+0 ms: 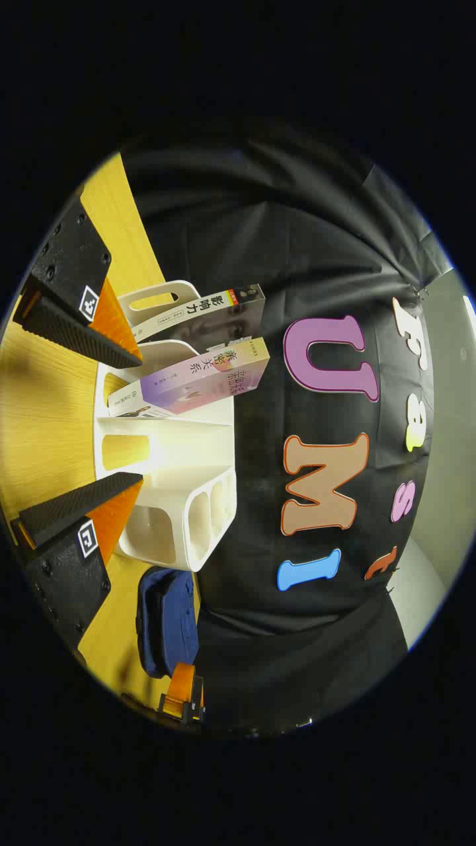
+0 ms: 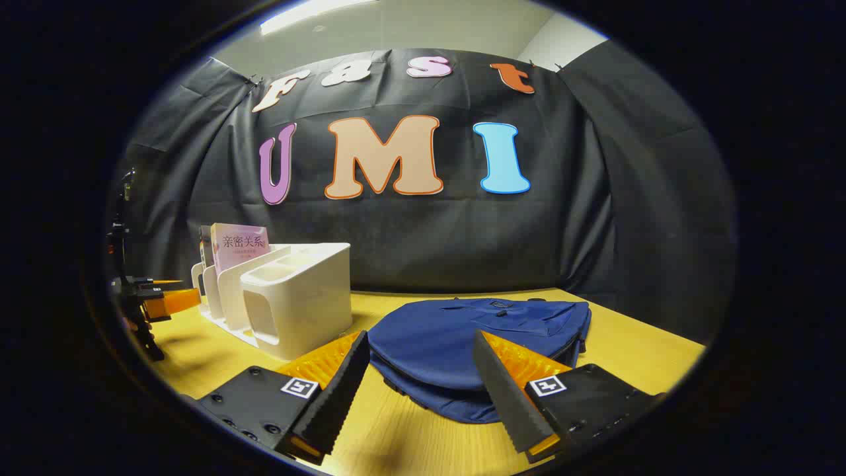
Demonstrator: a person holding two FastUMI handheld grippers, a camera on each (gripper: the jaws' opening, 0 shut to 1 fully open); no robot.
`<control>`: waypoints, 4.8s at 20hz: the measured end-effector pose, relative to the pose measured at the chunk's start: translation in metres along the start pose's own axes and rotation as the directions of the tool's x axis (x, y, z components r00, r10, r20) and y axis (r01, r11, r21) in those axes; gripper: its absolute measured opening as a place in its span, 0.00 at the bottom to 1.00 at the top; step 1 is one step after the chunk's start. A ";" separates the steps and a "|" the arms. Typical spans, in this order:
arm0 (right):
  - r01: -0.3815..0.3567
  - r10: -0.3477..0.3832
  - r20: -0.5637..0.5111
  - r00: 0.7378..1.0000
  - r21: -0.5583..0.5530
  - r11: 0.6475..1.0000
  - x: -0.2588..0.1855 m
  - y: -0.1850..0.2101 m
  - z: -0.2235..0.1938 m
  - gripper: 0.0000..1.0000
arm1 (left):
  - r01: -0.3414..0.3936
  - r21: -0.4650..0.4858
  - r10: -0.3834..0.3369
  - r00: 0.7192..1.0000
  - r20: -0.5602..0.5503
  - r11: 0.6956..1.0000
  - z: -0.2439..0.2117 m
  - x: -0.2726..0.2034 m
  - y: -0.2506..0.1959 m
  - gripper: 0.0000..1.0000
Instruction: Open the schoolbag, grab two books from the bookshelf and put them into the schoolbag.
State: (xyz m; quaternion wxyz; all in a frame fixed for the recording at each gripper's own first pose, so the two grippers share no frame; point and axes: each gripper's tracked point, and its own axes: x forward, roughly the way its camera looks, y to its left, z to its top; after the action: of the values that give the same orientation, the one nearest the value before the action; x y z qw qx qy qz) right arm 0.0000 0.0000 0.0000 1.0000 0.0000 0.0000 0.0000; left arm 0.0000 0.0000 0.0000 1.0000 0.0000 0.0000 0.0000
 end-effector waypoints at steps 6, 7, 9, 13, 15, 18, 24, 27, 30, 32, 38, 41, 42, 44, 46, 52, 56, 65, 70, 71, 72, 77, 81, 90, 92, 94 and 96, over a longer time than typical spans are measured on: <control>0.000 0.000 0.000 1.000 0.000 1.000 0.000 0.000 0.000 0.99 | 0.000 0.001 0.000 1.000 0.001 1.000 0.001 0.000 -0.001 0.92; 0.000 0.000 0.000 1.000 0.000 1.000 -0.001 0.000 0.000 0.99 | 0.000 0.000 0.000 1.000 0.000 1.000 0.001 -0.001 0.000 0.92; 0.000 0.000 0.000 1.000 0.000 1.000 0.000 0.000 0.000 0.99 | -0.001 0.000 0.001 1.000 0.000 1.000 0.001 0.000 0.000 0.92; 0.000 0.000 0.000 1.000 0.000 1.000 0.000 0.000 0.000 0.99 | -0.001 0.001 0.001 1.000 0.001 1.000 0.001 -0.001 0.000 0.92; 0.000 0.000 0.000 1.000 0.000 1.000 0.000 0.000 0.000 1.00 | -0.001 0.000 0.001 1.000 0.001 1.000 0.000 0.000 0.000 0.92; 0.000 0.000 0.000 1.000 0.000 1.000 0.000 0.001 0.000 1.00 | -0.001 0.000 0.001 1.000 0.001 1.000 0.001 0.000 0.000 0.92; 0.004 -0.004 0.000 1.000 -0.001 1.000 -0.001 -0.001 0.000 0.99 | 0.000 0.000 0.000 1.000 0.000 1.000 0.000 0.000 -0.001 0.92; 0.001 -0.001 0.000 1.000 0.000 1.000 0.000 0.000 0.000 0.99 | -0.001 0.000 0.001 1.000 0.001 1.000 0.000 0.000 0.000 0.92; -0.019 0.019 -0.004 1.000 0.000 1.000 0.000 0.003 0.000 0.99 | -0.001 0.000 0.001 1.000 0.001 1.000 0.000 0.000 -0.001 0.92; -0.014 0.014 -0.007 1.000 0.000 1.000 0.001 -0.001 0.000 0.99 | -0.001 0.000 0.001 1.000 0.001 1.000 0.001 0.000 -0.001 0.92; -0.005 -0.002 -0.090 0.996 -0.073 0.997 0.001 -0.013 -0.007 1.00 | -0.001 0.000 0.001 1.000 0.001 1.000 0.001 0.000 -0.001 0.92; -0.025 0.010 -0.122 0.993 -0.118 0.993 -0.003 -0.017 0.002 1.00 | -0.001 0.000 0.001 1.000 0.001 1.000 0.000 0.000 -0.001 0.92; -0.034 0.015 -0.138 0.990 -0.140 0.990 -0.004 -0.019 0.004 0.99 | -0.001 0.000 0.001 1.000 0.001 1.000 0.001 -0.001 0.000 0.92; -0.043 0.006 -0.168 0.986 -0.215 0.976 -0.004 -0.029 0.009 0.99 | -0.001 0.000 0.001 1.000 0.002 1.000 0.002 -0.001 -0.001 0.92; -0.086 0.015 -0.234 0.972 -0.299 0.950 -0.007 -0.031 0.001 1.00 | -0.001 -0.001 0.001 1.000 0.002 1.000 0.001 0.000 -0.001 0.93; -0.226 0.030 -0.370 0.929 -0.499 0.837 0.001 -0.011 -0.024 0.99 | -0.001 -0.002 0.001 1.000 0.001 1.000 0.000 0.000 -0.001 0.92; -0.280 -0.022 -0.444 0.896 -0.601 0.748 0.018 -0.005 -0.043 0.96 | -0.001 -0.002 0.001 1.000 0.000 1.000 0.000 0.000 -0.001 0.92; -0.290 -0.086 -0.506 0.858 -0.616 0.732 0.036 -0.010 -0.056 0.96 | 0.003 -0.002 -0.003 1.000 0.001 1.000 0.001 0.000 -0.001 0.93; -0.269 -0.115 -0.479 0.870 -0.658 0.704 0.044 -0.016 -0.045 0.96 | 0.004 -0.002 -0.004 1.000 0.002 1.000 0.001 -0.001 -0.001 0.93; -0.271 -0.120 -0.483 0.867 -0.660 0.701 0.045 -0.016 -0.046 0.96 | 0.004 -0.002 -0.004 1.000 0.002 1.000 0.000 0.000 -0.001 0.93; -0.274 -0.124 -0.489 0.863 -0.661 0.698 0.047 -0.016 -0.048 0.96 | 0.004 -0.002 -0.004 1.000 0.002 1.000 0.001 0.000 -0.001 0.93; -0.282 -0.137 -0.504 0.853 -0.665 0.691 0.052 -0.018 -0.056 0.85 | 0.006 -0.002 -0.006 1.000 0.002 1.000 0.000 0.001 -0.001 0.92; -0.270 -0.145 -0.491 0.859 -0.674 0.687 0.057 -0.017 -0.048 0.49 | 0.007 -0.003 -0.007 1.000 0.001 1.000 0.001 0.000 -0.002 0.92; -0.258 -0.118 -0.516 0.848 -0.597 0.759 0.058 -0.017 -0.026 0.02 | 0.007 -0.004 -0.007 1.000 0.001 1.000 0.001 -0.001 -0.001 0.92; -0.231 -0.117 -0.500 0.858 -0.579 0.782 0.060 -0.019 -0.013 0.03 | 0.005 -0.003 -0.005 1.000 0.001 1.000 0.001 0.000 -0.001 0.93; -0.200 -0.122 -0.466 0.876 -0.584 0.787 0.064 -0.022 0.006 0.03 | 0.000 -0.003 0.000 1.000 0.000 1.000 0.001 -0.001 -0.001 0.92; -0.161 -0.134 -0.431 0.892 -0.581 0.798 0.069 -0.027 0.024 0.03 | 0.001 -0.003 -0.001 1.000 0.001 1.000 0.001 0.000 -0.001 0.92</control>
State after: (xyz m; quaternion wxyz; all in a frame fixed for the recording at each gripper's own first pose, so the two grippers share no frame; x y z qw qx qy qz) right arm 0.0691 -0.0271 0.0241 0.9192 -0.3180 0.2320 0.0074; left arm 0.0002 -0.0012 0.0008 1.0000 -0.0017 -0.0007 -0.0003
